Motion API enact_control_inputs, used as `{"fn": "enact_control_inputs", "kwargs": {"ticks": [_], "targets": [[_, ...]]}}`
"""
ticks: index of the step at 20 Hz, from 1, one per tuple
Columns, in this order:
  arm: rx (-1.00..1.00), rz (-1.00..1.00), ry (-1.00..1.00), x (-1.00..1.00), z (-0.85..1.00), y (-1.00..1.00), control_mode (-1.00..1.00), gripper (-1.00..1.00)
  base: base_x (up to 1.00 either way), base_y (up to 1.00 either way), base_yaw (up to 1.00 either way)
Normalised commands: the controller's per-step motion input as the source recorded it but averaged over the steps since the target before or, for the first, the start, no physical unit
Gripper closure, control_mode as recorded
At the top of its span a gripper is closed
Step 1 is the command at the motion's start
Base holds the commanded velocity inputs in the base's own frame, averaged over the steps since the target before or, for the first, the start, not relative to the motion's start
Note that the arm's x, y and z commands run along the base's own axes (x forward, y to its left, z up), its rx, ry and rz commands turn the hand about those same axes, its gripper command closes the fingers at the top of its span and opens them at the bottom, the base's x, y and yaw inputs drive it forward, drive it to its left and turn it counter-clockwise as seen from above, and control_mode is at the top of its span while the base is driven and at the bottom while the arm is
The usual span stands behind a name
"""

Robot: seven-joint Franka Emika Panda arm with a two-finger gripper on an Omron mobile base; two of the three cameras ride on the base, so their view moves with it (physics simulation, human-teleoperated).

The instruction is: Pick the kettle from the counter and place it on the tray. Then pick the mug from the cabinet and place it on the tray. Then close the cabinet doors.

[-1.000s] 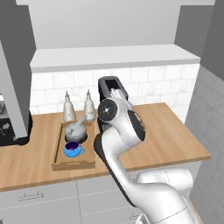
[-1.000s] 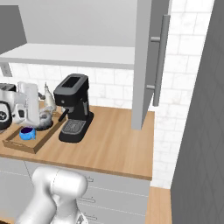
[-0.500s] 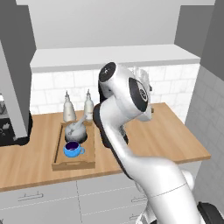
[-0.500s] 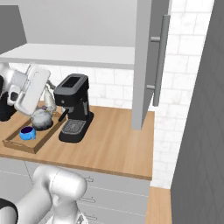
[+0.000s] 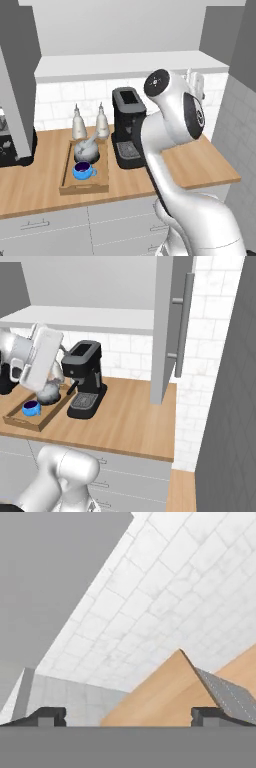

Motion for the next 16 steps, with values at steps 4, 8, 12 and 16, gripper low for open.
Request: {"fn": "enact_control_inputs", "kwargs": {"ticks": [4, 8, 12, 16], "targets": [[0.00, 0.12, -0.32, -0.57, 0.16, -0.63, -1.00, -1.00, 0.00, 0.00, 0.00], [0.04, 0.00, -0.01, -0.53, 0.34, -0.50, -1.00, -1.00, 0.00, 0.00, 0.00], [0.06, -0.02, 0.00, -0.59, 0.31, -0.45, -1.00, -1.00, 0.00, 0.00, 0.00], [0.00, -0.07, -0.04, -0.64, 0.21, -0.34, -1.00, -1.00, 0.00, 0.00, 0.00]]}}
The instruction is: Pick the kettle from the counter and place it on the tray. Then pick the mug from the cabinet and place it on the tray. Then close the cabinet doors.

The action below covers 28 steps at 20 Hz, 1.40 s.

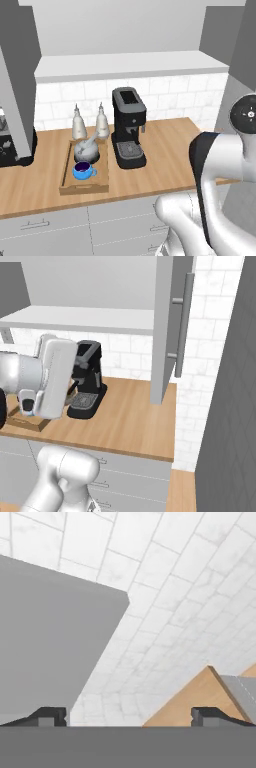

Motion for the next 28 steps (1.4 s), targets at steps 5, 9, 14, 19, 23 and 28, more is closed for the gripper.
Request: {"fn": "enact_control_inputs", "kwargs": {"ticks": [5, 9, 14, 19, 23, 28], "targets": [[0.00, -0.07, -0.07, -0.72, 0.20, -0.38, -1.00, -1.00, 0.00, 0.00, 0.00], [0.01, -0.01, -0.05, -0.72, 0.19, -0.36, -1.00, -1.00, 0.00, 0.00, 0.00], [0.00, -0.04, 0.00, -0.25, 0.16, -0.44, -1.00, -1.00, 0.00, 0.00, 0.00], [-0.07, 0.00, 0.00, 0.00, -0.01, -0.43, -1.00, -1.00, 0.00, 0.00, 0.00], [-0.01, 0.00, 0.00, 0.01, -0.10, -0.32, -1.00, -1.00, 0.00, 0.00, 0.00], [0.00, 0.00, -0.01, 0.24, -0.08, -0.36, -1.00, -1.00, 0.00, 0.00, 0.00]]}}
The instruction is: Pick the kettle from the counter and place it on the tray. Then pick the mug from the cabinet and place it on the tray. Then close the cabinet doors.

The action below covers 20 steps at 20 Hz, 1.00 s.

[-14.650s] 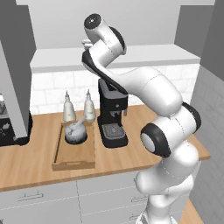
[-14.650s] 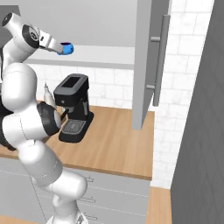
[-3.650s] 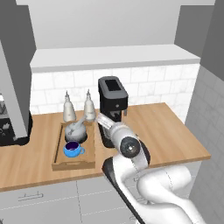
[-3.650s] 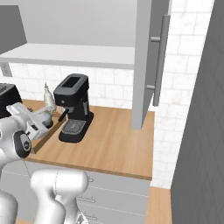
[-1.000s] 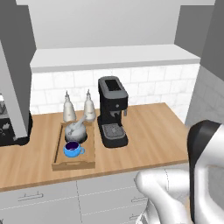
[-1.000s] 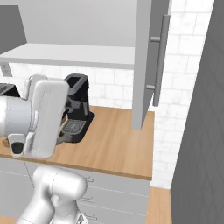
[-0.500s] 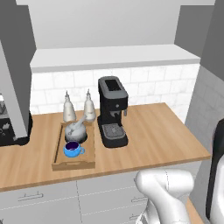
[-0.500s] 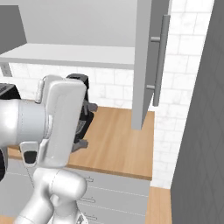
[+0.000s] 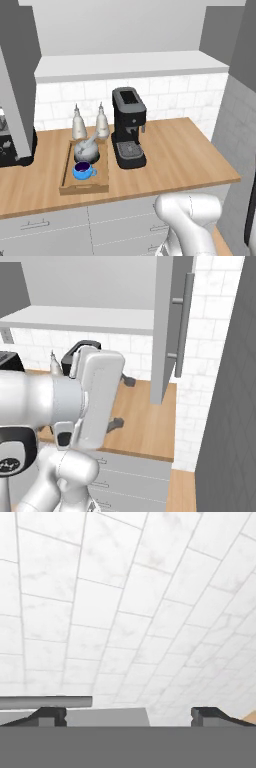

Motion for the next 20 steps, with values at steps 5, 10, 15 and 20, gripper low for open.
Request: {"fn": "enact_control_inputs", "kwargs": {"ticks": [5, 10, 15, 20], "targets": [[0.00, 0.00, 0.00, 0.39, 0.00, -0.20, -1.00, -1.00, 0.00, 0.00, 0.00], [0.00, 0.02, 0.00, 0.30, -0.01, -0.27, -1.00, -1.00, 0.00, 0.00, 0.00], [0.00, 0.02, 0.00, 0.23, -0.01, -0.38, -1.00, -1.00, 0.00, 0.00, 0.00], [0.03, 0.03, 0.00, 0.37, -0.01, -0.26, -1.00, -1.00, 0.00, 0.00, 0.00]]}}
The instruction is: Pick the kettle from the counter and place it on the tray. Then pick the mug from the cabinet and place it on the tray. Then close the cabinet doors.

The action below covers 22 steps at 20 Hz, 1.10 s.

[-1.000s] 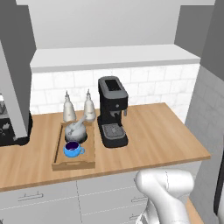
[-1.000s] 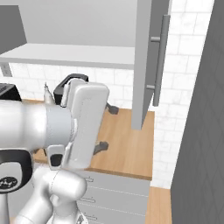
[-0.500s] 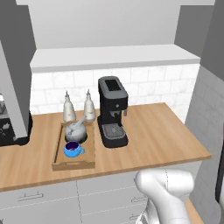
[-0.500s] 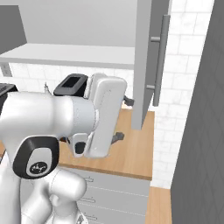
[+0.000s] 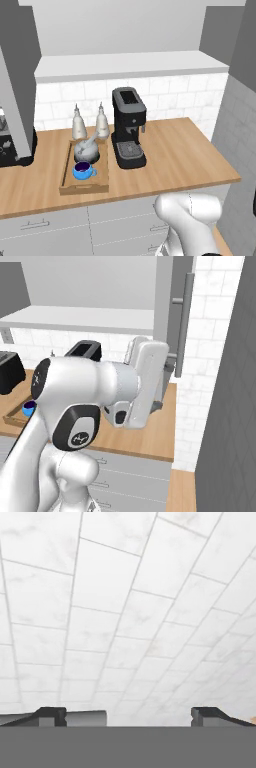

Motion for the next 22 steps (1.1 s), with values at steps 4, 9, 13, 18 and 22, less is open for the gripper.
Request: {"fn": "enact_control_inputs", "kwargs": {"ticks": [4, 9, 13, 18, 22], "targets": [[0.07, 0.02, 0.00, 0.34, -0.02, -0.28, -1.00, -1.00, 0.00, 0.00, 0.00], [0.04, 0.00, 0.00, 0.22, -0.06, -0.41, -1.00, -1.00, 0.00, 0.00, 0.00], [0.02, 0.00, 0.00, 0.04, -0.01, -0.18, -1.00, -1.00, 0.00, 0.00, 0.00], [0.00, 0.00, 0.00, -0.06, 0.00, -0.01, -1.00, -1.00, 0.00, 0.00, 0.00], [0.00, 0.00, 0.00, -0.18, 0.00, 0.00, -1.00, -1.00, 0.00, 0.00, 0.00]]}}
